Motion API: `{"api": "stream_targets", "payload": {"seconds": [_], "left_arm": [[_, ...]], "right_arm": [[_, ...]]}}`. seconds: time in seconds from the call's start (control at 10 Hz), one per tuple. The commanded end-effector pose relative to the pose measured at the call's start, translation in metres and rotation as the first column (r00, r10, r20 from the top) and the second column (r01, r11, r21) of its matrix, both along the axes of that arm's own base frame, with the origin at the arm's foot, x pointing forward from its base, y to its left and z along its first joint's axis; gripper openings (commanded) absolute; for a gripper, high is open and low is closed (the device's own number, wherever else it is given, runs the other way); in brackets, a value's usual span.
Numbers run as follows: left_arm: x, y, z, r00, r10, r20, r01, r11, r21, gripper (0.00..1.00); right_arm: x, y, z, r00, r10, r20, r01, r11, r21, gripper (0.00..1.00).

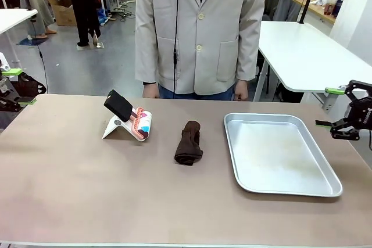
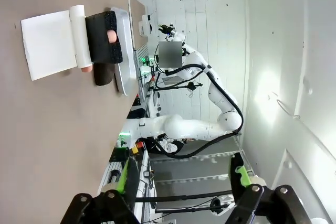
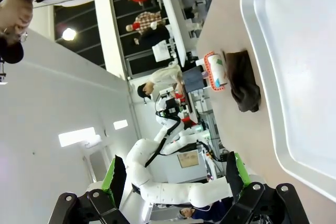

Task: Clean the surface of the table.
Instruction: Return the Lint Roller and towel to their original positions.

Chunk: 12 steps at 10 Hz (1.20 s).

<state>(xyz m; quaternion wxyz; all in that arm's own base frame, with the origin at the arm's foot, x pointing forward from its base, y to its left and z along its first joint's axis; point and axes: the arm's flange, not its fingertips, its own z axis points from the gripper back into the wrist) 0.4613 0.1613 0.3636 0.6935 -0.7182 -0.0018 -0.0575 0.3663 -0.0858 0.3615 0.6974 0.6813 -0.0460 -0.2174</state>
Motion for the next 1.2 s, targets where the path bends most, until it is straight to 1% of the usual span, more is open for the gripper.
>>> {"api": "stream_targets", "payload": {"seconds": [0.0,1.1], "left_arm": [[-0.0022,0.0011,-0.0001,1.0,-0.004,0.011,0.004,1.0,-0.015,0.89],[-0.0022,0.0011,-0.0001,1.0,-0.004,0.011,0.004,1.0,-0.015,0.89]], "right_arm": [[-0.0009,-0.0028,0.0022,1.0,-0.008,0.004,0.008,1.0,0.001,1.0],[-0.0009,-0.0028,0.0022,1.0,-0.008,0.004,0.008,1.0,0.001,1.0]]}}
